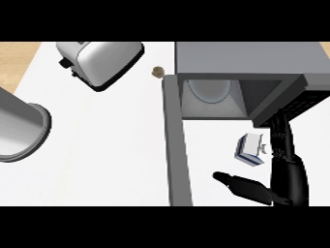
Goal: Pick up the milk, place it into the microwave and close the microwave
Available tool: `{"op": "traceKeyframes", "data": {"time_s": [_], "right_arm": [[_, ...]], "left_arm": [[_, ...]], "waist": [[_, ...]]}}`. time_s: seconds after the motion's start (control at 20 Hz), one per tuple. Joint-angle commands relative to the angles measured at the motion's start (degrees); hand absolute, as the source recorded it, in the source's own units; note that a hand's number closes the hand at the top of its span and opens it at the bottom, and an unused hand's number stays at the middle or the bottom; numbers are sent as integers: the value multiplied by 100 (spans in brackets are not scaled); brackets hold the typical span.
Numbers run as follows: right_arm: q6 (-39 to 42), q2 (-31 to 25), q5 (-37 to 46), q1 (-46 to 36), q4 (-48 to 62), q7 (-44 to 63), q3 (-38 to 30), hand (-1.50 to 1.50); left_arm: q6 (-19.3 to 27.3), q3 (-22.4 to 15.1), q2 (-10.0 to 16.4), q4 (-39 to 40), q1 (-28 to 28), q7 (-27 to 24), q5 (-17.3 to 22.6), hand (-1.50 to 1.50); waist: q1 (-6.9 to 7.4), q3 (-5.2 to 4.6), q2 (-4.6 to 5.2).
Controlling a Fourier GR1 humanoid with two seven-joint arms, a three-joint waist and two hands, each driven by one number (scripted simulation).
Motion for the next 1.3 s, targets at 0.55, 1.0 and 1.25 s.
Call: {"op": "traceKeyframes", "data": {"time_s": [0.55, 1.0, 1.25], "right_arm": [[371, -288, -847, -305, 2355, -1764, -1298, -150], [941, -482, -1185, -730, 3905, -2814, -1756, -150], [753, -444, -1088, -1170, 4826, -3333, -1916, -150]], "left_arm": [[-825, 759, -142, 130, 242, -55, 565, -150], [-964, 891, -356, 73, 114, 136, 570, -150], [-739, 907, -416, -228, -66, 400, 562, -150]], "waist": [[13, 0, 1], [4, 0, 2], [4, 1, 6]]}}
